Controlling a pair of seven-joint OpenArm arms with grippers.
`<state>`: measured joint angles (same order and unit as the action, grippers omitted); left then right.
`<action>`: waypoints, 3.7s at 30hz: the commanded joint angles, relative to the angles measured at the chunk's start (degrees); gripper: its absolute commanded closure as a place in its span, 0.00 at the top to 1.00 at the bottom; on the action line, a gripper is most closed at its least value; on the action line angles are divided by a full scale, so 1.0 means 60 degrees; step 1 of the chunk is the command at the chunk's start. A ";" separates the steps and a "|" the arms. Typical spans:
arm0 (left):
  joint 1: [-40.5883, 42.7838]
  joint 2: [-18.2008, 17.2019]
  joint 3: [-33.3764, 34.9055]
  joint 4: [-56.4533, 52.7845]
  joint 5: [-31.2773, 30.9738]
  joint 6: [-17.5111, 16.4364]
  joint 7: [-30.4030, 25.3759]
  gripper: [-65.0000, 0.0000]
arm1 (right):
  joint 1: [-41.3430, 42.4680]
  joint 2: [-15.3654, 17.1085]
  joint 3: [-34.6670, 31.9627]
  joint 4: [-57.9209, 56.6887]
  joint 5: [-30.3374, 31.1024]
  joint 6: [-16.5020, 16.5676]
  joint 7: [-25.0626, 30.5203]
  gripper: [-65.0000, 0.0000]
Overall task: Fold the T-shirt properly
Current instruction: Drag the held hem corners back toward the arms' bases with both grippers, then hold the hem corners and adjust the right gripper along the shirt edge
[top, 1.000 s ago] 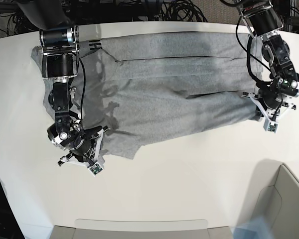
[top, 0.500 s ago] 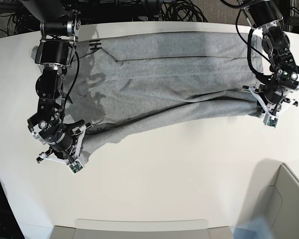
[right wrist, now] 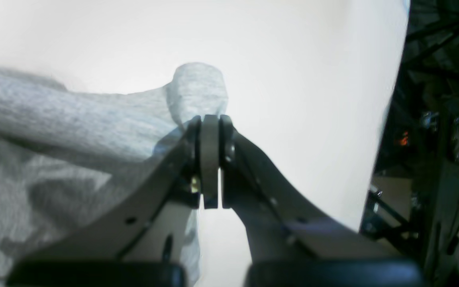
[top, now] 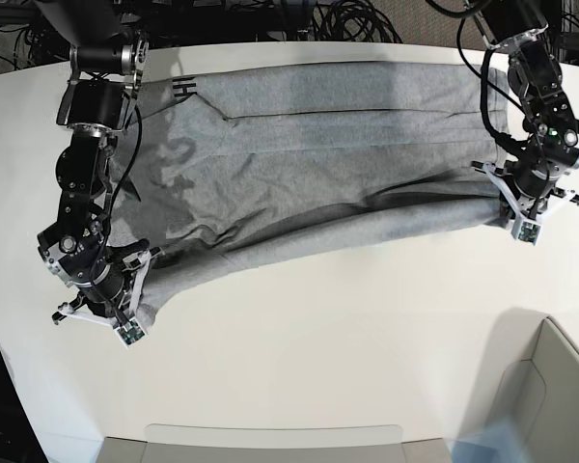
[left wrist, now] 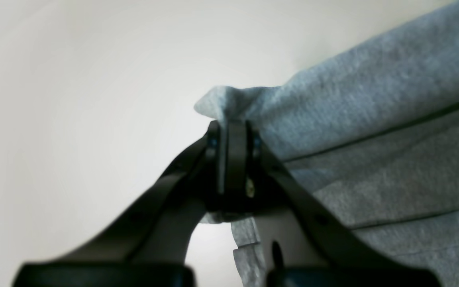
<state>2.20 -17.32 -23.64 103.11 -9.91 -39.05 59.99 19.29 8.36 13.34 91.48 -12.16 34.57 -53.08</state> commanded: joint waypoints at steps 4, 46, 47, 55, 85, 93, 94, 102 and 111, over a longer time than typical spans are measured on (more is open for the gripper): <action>-0.0139 -0.0197 -0.0068 0.0229 -0.0011 0.0024 -0.0144 0.00 | 0.0236 0.0094 0.0040 0.0423 -0.0046 0.0092 0.0121 0.00; 0.1971 -0.0168 0.0035 0.0625 -0.0011 -0.0005 0.0207 0.00 | -0.2446 0.0006 0.1344 0.2797 -0.0075 0.0906 -0.0699 0.01; 0.1971 -0.0153 0.0035 0.0625 -0.0011 -0.0005 0.0207 0.00 | -0.2431 0.0006 0.1344 0.2797 -0.0046 0.0906 -0.0699 0.06; 0.1927 0.0022 0.0064 0.0581 -0.0011 -0.0005 0.0207 0.00 | -0.2094 -0.0346 0.0787 0.1581 0.0013 0.0906 -0.0626 0.40; 0.1898 0.0228 0.0064 0.0566 -0.0011 -0.0005 0.0207 0.00 | -0.1772 -0.0624 0.1520 -0.1745 0.0936 0.0906 0.0253 0.37; 0.1898 0.0228 0.0064 0.0566 -0.0011 -0.0005 0.0207 0.00 | -0.1772 -0.0624 0.1476 -0.1247 0.0892 0.0906 0.0195 0.03; 0.1898 0.0228 0.0064 0.0566 -0.0011 -0.0005 0.0207 0.00 | -0.1772 -0.0609 0.1476 -0.1262 0.0892 0.0906 0.0195 0.00; 0.1898 0.0242 0.0064 0.0566 -0.0011 -0.0005 0.0207 0.00 | -0.1742 -0.0609 0.1461 -0.0925 0.0877 0.0906 0.0180 0.00; 0.1898 0.0242 0.0064 0.0566 -0.0011 -0.0005 0.0207 0.00 | -0.1654 -0.0448 0.1256 -0.0925 0.0877 0.0385 0.0180 0.35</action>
<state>14.00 -15.20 -23.18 105.73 -9.89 -39.24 61.73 8.25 5.28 20.88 85.08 -7.51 36.86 -52.77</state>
